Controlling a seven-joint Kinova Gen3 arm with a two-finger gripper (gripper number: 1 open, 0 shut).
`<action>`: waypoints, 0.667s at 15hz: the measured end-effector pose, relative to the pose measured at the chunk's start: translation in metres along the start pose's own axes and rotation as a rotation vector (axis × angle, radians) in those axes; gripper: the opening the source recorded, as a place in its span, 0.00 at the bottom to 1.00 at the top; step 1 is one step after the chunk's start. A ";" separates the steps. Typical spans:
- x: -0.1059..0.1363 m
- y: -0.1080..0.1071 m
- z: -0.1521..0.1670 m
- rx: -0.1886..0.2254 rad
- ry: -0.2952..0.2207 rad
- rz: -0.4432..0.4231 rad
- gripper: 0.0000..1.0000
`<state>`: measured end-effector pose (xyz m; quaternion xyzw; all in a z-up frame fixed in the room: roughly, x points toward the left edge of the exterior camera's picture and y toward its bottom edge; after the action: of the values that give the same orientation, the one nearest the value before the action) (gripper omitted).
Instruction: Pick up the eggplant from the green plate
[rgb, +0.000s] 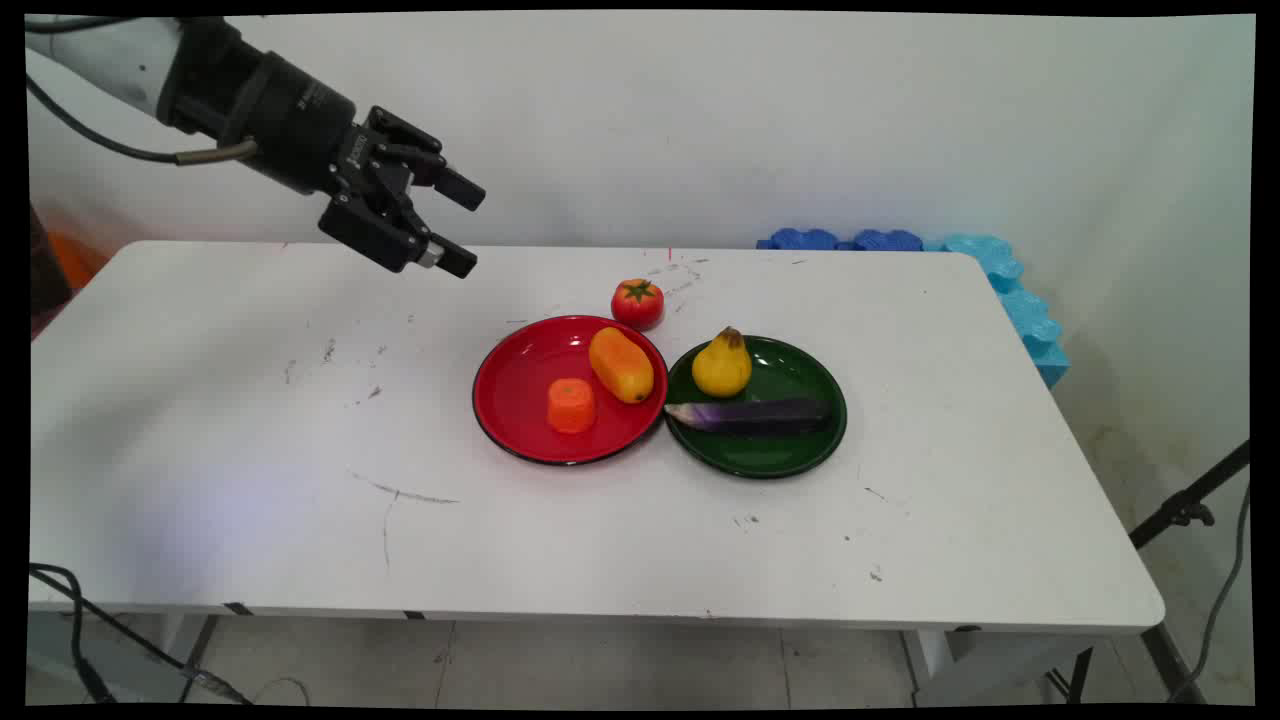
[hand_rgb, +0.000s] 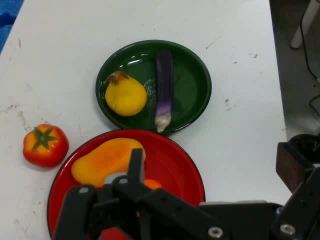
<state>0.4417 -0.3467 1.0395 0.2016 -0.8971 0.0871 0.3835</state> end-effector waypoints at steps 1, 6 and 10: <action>0.000 0.000 0.000 -0.002 0.000 0.001 1.00; 0.008 -0.007 0.004 -0.013 -0.002 0.000 1.00; 0.020 -0.013 0.016 -0.015 -0.019 0.014 1.00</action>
<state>0.4246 -0.3686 1.0428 0.1935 -0.9027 0.0810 0.3756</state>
